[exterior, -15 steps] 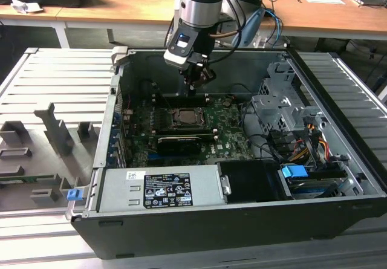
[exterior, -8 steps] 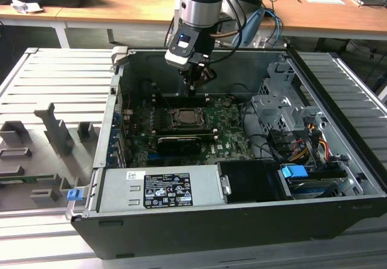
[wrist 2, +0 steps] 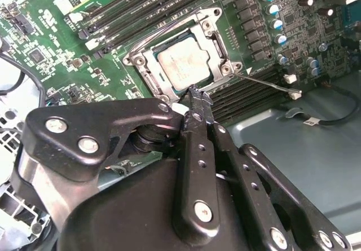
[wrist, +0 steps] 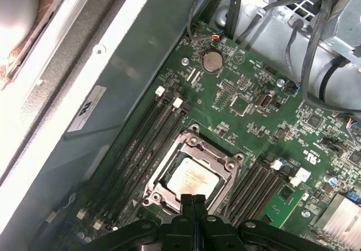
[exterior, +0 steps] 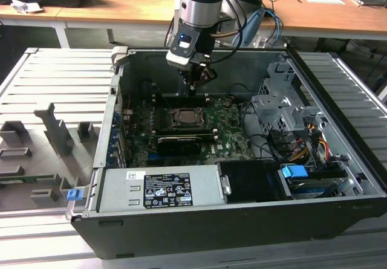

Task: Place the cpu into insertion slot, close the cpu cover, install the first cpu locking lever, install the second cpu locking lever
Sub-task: 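Install the first cpu locking lever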

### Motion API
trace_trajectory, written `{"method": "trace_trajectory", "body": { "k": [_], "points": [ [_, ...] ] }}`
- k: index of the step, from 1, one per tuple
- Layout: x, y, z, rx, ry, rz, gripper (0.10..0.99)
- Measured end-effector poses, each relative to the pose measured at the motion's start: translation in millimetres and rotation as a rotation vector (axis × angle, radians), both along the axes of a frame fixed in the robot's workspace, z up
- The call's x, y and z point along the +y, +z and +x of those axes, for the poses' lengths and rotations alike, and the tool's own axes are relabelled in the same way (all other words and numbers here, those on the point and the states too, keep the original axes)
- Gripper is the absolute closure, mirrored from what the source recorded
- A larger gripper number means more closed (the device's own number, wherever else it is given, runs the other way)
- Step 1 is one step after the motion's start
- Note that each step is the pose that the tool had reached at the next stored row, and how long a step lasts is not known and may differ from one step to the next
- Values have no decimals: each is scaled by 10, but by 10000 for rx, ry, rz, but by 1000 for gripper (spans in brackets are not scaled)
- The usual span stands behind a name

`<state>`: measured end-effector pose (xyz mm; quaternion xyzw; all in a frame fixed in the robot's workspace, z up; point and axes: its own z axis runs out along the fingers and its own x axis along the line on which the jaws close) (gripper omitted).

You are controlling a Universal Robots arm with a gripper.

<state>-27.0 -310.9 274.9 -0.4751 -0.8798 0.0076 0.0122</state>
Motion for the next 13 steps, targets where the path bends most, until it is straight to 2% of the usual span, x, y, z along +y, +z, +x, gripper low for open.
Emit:
{"method": "trace_trajectory", "body": {
  "k": [7,13],
  "points": [
    [0,0,0,0,392,0,980],
    [0,0,0,0,936,0,980]
  ]
}}
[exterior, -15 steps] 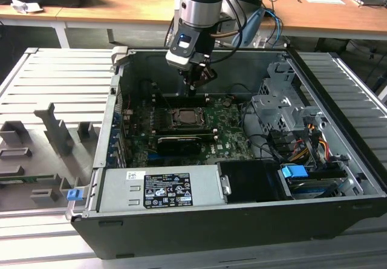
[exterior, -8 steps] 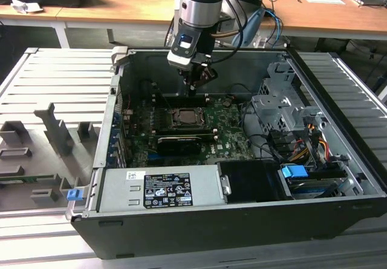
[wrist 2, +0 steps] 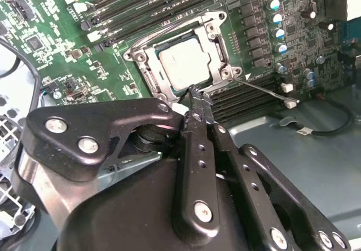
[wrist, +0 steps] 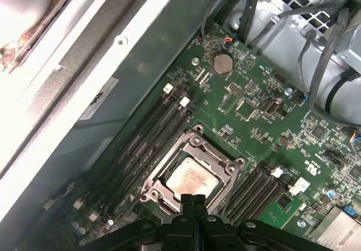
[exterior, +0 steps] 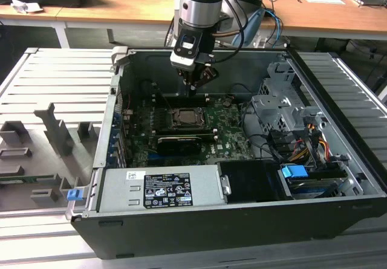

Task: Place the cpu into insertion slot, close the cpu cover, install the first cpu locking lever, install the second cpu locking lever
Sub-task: 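Install the first cpu locking lever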

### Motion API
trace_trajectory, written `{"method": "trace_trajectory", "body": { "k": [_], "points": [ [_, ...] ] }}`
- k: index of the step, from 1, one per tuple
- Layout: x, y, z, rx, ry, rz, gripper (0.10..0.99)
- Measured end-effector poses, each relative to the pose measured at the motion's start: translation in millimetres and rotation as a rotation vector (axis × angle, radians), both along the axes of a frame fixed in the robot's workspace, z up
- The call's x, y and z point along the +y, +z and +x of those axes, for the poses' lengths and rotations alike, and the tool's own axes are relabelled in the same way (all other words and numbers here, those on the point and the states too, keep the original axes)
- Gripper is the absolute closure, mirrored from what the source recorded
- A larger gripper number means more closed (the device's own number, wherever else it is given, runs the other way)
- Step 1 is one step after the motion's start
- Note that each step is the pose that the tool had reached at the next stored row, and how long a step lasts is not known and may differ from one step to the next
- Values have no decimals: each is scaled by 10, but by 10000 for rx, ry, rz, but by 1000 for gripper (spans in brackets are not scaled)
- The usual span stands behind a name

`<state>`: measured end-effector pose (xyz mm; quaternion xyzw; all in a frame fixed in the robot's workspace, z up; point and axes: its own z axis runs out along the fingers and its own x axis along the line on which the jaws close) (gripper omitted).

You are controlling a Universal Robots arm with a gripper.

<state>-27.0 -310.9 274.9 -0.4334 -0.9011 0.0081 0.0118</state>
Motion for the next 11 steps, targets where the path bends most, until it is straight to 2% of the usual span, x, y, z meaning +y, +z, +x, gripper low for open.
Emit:
{"method": "trace_trajectory", "body": {
  "k": [11],
  "points": [
    [0,0,0,0,666,0,980]
  ]
}}
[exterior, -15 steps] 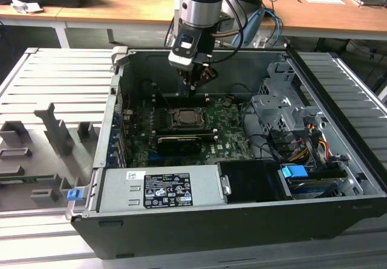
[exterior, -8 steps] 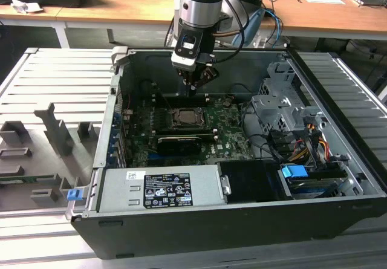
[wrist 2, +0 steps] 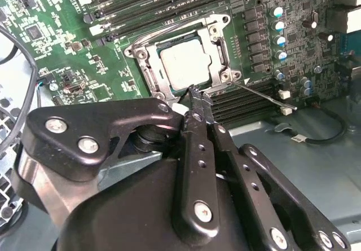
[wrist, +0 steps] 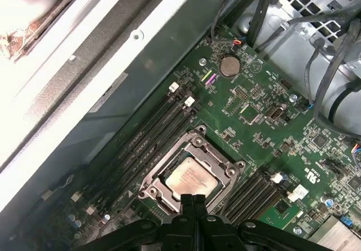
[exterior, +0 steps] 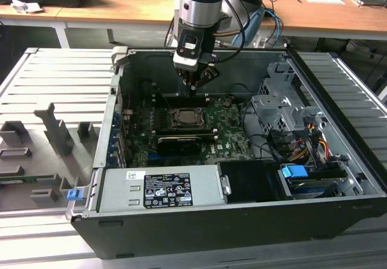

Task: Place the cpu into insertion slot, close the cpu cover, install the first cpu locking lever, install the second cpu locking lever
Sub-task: 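Install the first cpu locking lever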

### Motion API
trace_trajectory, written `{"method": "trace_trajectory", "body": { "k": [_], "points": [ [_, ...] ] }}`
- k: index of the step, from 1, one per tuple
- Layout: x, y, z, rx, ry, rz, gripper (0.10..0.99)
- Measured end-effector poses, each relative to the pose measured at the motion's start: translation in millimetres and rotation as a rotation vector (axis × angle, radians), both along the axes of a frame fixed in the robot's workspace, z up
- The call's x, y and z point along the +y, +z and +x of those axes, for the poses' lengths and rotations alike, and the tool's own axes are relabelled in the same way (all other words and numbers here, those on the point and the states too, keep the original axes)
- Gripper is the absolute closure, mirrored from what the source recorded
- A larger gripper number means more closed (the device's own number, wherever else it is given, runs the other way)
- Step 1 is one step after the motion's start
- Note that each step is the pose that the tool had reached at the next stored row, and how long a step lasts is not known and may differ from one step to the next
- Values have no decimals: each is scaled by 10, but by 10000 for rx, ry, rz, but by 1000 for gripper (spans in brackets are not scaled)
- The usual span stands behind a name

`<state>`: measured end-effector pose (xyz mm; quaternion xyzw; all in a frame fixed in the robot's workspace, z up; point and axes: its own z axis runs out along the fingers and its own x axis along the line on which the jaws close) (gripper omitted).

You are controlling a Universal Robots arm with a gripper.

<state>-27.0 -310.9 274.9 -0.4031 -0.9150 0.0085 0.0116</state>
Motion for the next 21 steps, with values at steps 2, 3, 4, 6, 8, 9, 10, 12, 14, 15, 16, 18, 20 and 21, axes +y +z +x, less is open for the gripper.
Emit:
{"method": "trace_trajectory", "body": {
  "k": [2,3,4,6,8,9,10,12,14,15,16,18,20,21],
  "points": [
    [0,0,0,0,198,0,980],
    [0,0,0,-1,324,0,980],
    [0,0,0,-1,432,0,980],
    [0,0,0,0,770,0,980],
    [0,0,0,-1,1343,0,980],
    [0,0,0,-1,1628,0,980],
    [0,0,0,0,1775,0,980],
    [0,0,0,0,2206,0,980],
    [0,0,0,0,2464,0,980],
    [0,0,0,0,2581,0,980],
    [0,0,0,0,2716,0,980],
    [0,0,0,-1,2962,0,980],
    [0,0,0,0,3191,0,980],
    [0,0,0,0,3321,0,980]
  ]
}}
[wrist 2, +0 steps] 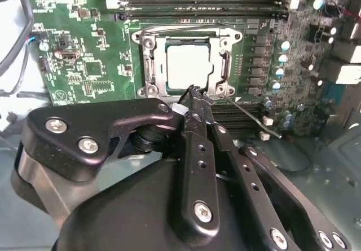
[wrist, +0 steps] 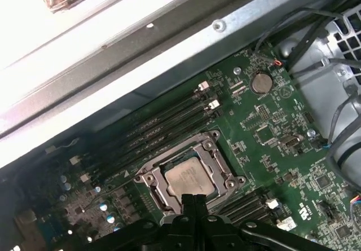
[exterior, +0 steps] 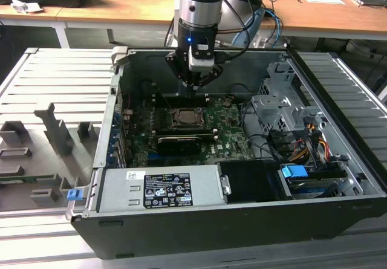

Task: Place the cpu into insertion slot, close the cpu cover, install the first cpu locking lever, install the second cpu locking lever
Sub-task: 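Install the first cpu locking lever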

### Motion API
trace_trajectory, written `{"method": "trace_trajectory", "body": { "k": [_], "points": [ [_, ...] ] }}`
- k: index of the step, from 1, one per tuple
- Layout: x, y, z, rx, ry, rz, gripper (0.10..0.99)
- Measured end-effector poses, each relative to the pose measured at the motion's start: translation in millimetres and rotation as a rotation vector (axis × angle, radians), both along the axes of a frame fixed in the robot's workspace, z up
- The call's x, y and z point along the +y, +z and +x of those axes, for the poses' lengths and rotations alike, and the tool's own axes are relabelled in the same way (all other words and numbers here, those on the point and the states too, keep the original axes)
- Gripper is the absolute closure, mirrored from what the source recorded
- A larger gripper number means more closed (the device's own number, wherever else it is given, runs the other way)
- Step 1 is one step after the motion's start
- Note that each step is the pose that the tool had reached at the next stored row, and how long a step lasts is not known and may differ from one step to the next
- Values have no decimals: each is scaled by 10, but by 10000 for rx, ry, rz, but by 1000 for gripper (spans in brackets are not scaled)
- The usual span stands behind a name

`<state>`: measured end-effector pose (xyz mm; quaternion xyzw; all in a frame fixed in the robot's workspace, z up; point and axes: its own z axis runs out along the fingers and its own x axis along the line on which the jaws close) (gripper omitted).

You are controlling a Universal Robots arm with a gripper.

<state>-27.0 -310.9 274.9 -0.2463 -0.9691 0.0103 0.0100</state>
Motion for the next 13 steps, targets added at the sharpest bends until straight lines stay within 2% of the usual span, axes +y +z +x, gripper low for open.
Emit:
{"method": "trace_trajectory", "body": {
  "k": [4,13],
  "points": [
    [0,0,0,-1,538,0,980],
    [0,0,0,-1,1292,0,980]
  ]
}}
